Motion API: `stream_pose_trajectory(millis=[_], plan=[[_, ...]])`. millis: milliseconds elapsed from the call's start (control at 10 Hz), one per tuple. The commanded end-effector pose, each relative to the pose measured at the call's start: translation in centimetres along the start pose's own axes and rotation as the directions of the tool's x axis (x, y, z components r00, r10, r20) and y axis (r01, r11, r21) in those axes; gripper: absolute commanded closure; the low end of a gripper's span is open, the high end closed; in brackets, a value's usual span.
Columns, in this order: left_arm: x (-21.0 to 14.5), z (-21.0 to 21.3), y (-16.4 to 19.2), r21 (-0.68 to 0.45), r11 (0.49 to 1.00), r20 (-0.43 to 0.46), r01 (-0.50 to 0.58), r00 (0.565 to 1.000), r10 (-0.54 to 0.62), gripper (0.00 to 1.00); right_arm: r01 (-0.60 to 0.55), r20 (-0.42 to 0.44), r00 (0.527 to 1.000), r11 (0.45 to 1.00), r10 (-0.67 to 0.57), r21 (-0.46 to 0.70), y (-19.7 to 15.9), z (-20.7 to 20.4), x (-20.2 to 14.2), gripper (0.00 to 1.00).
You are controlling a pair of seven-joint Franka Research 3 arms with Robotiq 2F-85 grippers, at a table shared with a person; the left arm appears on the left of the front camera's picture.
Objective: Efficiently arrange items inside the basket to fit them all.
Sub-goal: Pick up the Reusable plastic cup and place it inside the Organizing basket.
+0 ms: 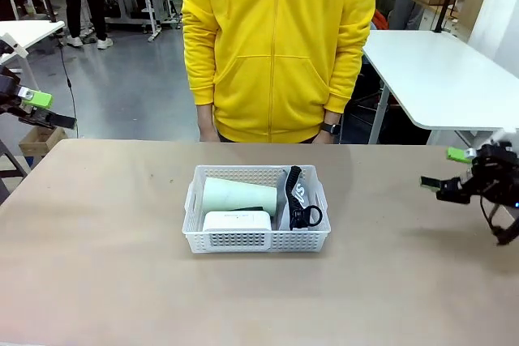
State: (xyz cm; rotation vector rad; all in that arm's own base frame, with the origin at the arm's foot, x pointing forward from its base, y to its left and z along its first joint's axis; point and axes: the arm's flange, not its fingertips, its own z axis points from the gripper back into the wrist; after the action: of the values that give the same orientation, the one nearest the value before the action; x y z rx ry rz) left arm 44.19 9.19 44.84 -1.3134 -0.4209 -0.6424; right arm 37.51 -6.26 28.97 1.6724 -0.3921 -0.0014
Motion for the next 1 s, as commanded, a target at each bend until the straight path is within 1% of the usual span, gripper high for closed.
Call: stream_pose_trajectory(millis=[0, 900], plan=[[-0.11, -0.14, -0.18, 0.004, 1.0, -0.007, -0.001, 1.0, 0.001, 0.0, -0.079, -0.142, 0.986, 0.996, 0.086, 0.049, 2.46, -1.48, 0.64, 0.0], [-0.11, -0.14, -0.18, 0.004, 1.0, -0.007, -0.001, 1.0, 0.001, 0.0, -0.079, -0.142, 0.986, 0.996, 0.086, 0.049, 2.46, -1.48, 0.64, 0.0]])
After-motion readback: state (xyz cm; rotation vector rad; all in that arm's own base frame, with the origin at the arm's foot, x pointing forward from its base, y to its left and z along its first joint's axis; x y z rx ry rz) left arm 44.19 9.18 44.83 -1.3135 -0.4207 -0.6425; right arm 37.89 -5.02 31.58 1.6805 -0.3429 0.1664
